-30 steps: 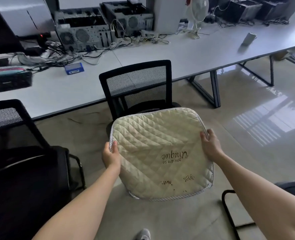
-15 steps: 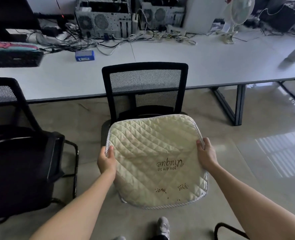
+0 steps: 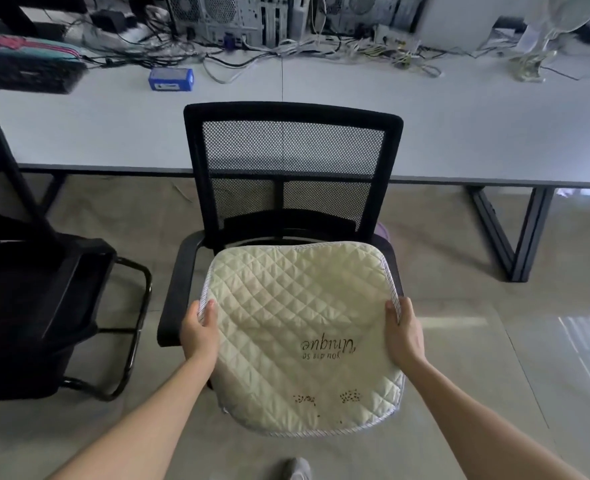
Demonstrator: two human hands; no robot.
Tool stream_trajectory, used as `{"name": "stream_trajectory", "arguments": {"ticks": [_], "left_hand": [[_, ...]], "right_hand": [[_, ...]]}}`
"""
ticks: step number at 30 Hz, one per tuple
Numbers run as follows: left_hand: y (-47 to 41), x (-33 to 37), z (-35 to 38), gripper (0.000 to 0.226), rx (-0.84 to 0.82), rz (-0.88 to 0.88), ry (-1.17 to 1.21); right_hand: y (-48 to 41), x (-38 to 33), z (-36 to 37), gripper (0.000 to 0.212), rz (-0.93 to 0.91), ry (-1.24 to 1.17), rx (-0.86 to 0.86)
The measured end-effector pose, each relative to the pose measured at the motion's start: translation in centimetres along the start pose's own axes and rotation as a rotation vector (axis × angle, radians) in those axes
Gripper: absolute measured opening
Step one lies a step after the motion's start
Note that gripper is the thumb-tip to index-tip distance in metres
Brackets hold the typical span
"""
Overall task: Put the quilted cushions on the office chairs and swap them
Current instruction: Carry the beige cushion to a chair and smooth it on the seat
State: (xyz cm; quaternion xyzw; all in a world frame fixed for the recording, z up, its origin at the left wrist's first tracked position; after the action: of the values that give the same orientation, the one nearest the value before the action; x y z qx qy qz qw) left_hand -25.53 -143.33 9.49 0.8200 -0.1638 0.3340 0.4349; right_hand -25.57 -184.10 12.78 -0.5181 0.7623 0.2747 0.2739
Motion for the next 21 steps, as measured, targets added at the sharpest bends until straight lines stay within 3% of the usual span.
{"name": "stream_trajectory", "arguments": {"ticks": [21], "left_hand": [[-12.9,-8.5,9.0,0.048,0.054,-0.065,-0.075]], "right_hand": [[-8.9,11.5,15.2,0.030,-0.022,0.032,-0.043]]}}
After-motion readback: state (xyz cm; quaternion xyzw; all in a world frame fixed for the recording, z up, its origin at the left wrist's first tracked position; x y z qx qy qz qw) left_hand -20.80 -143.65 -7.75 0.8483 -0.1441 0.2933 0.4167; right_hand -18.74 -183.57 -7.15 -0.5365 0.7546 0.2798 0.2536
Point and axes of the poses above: each hand's wrist, its own y-axis away from the middle knuckle, its own z-axis out of the palm, x = y × z, the point moved 10 cm from there along -y, towards the middle knuckle, and after that the axes turned 15 degrees about -z, right-handed, at the moved point
